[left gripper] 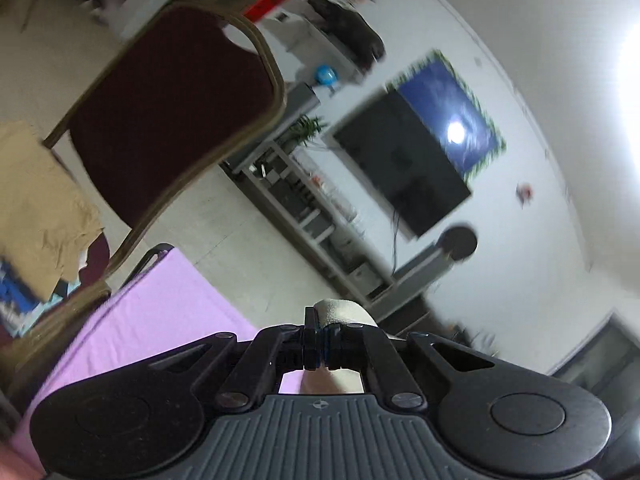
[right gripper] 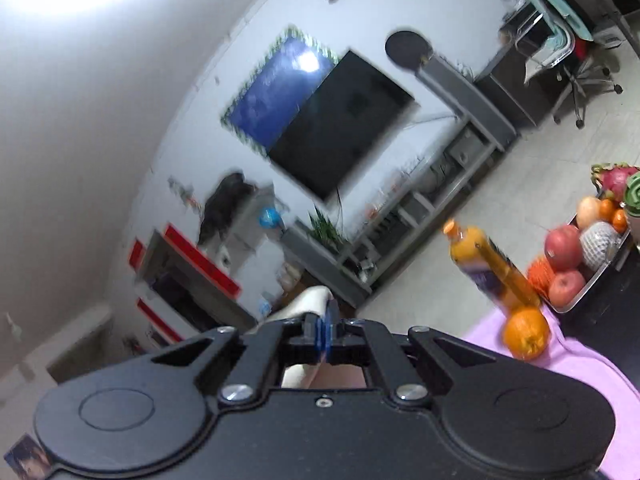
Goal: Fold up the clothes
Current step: 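Lift the sweatshirt with both tools and shake it out in the air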
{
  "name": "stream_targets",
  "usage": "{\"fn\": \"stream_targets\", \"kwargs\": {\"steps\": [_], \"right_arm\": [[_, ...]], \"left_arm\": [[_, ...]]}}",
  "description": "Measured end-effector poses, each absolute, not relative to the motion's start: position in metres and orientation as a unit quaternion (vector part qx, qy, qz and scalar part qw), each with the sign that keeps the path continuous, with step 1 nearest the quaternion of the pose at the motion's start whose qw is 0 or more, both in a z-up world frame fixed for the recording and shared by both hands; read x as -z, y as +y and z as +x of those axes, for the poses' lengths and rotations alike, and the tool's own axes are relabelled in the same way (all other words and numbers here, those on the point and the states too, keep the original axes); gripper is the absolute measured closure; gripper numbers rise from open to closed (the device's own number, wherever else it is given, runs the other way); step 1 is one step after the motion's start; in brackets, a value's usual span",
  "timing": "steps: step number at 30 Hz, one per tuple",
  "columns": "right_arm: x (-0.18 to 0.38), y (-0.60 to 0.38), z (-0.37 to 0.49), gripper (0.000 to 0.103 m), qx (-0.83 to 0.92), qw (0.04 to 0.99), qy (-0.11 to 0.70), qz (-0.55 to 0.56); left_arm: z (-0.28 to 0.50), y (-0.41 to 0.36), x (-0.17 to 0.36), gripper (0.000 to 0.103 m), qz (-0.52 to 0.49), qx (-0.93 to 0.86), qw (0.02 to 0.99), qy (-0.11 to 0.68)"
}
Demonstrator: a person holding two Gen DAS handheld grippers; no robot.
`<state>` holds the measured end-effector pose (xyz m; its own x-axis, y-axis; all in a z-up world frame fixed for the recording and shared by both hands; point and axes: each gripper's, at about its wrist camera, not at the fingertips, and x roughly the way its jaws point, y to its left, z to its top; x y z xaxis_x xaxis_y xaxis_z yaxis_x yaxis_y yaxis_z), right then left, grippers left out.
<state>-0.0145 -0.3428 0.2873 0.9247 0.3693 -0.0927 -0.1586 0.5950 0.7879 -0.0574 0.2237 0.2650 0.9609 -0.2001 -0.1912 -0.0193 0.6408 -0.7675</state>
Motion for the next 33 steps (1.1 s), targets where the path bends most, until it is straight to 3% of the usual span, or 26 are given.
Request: {"fn": "stream_targets", "kwargs": {"steps": [4, 6, 8, 13, 22, 28, 33], "right_arm": [[-0.328, -0.338, -0.071, 0.101, -0.209, 0.882, 0.046, 0.419], [-0.339, -0.334, -0.095, 0.101, -0.215, 0.89, 0.003, 0.401], [-0.345, -0.332, -0.1, 0.101, -0.225, 0.89, 0.016, 0.396], [-0.347, -0.327, -0.096, 0.101, -0.222, 0.905, 0.012, 0.363], [-0.309, -0.289, 0.065, 0.101, -0.122, 0.922, 0.171, 0.324], [-0.337, -0.281, 0.072, 0.101, -0.127, 0.943, 0.081, 0.296], [-0.289, -0.287, 0.052, 0.101, -0.138, 0.949, 0.089, 0.271]], "left_arm": [[-0.121, 0.228, -0.294, 0.101, -0.432, 0.084, 0.898, 0.012], [-0.134, 0.227, -0.301, 0.101, -0.43, 0.069, 0.9, 0.002], [-0.144, 0.226, -0.308, 0.101, -0.428, 0.051, 0.902, -0.003], [-0.125, 0.214, -0.313, 0.101, -0.396, 0.02, 0.918, 0.016], [0.05, 0.229, -0.283, 0.101, -0.338, -0.068, 0.921, 0.181], [0.036, 0.217, -0.323, 0.101, -0.301, -0.046, 0.951, 0.061], [0.011, 0.206, -0.26, 0.101, -0.283, -0.06, 0.955, 0.068]]}}
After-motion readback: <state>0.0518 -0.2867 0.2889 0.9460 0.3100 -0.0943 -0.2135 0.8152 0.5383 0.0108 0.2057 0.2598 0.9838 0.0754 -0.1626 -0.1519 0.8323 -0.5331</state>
